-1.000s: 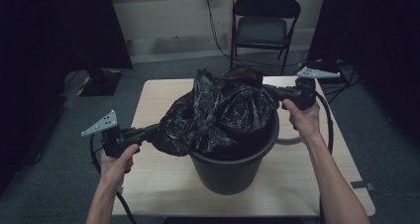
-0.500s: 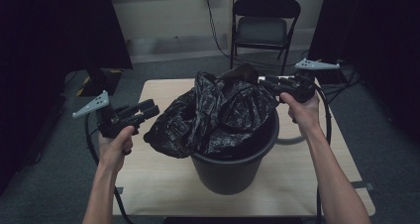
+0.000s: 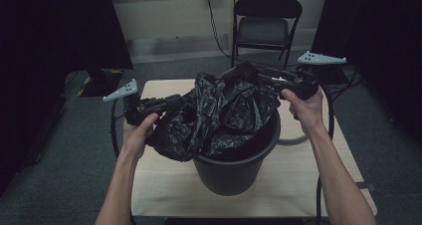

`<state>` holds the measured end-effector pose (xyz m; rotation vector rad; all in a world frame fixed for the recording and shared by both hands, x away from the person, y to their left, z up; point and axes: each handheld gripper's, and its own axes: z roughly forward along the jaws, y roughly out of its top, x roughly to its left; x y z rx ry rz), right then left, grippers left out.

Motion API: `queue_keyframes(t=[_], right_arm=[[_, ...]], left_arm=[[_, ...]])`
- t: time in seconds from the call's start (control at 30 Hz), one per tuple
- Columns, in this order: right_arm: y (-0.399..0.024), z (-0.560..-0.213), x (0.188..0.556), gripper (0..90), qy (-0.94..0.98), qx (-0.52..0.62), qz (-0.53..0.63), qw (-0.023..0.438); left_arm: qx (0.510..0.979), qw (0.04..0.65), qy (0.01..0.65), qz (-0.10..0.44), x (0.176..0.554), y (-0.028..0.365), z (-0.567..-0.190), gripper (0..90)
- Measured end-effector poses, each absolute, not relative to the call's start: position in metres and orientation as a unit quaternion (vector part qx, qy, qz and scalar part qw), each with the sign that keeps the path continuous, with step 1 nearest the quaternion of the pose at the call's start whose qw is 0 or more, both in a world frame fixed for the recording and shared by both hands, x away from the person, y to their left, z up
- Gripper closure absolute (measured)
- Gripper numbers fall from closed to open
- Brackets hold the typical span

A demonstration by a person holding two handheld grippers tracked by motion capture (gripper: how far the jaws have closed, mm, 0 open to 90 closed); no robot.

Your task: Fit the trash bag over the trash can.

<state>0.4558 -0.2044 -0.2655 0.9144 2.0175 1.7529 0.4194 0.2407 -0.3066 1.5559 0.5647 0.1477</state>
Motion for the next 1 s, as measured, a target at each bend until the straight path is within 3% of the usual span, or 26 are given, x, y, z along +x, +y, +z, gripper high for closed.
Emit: queue_keyframes(t=[0.17, 0.43, 0.57, 0.73, 1.0], right_arm=[[-0.199, -0.262, 0.451, 52.8, 0.707, 0.311, 0.614, 0.158], [-0.193, -0.256, 0.442, 50.8, 0.712, 0.297, 0.615, 0.160], [-0.188, -0.255, 0.441, 50.6, 0.715, 0.295, 0.613, 0.158], [-0.182, -0.254, 0.444, 50.5, 0.716, 0.291, 0.616, 0.153], [-0.175, -0.254, 0.445, 49.2, 0.719, 0.285, 0.617, 0.147]], left_arm=[[0.695, 0.668, 0.254, 0.079, 0.406, 0.247, -0.309, 90.0], [0.714, 0.655, 0.229, 0.096, 0.349, 0.253, -0.313, 90.0], [0.709, 0.656, 0.235, 0.110, 0.342, 0.261, -0.306, 75.3], [0.683, 0.674, 0.255, 0.117, 0.365, 0.261, -0.292, 56.5], [0.691, 0.668, 0.268, 0.071, 0.423, 0.235, -0.291, 44.2]])
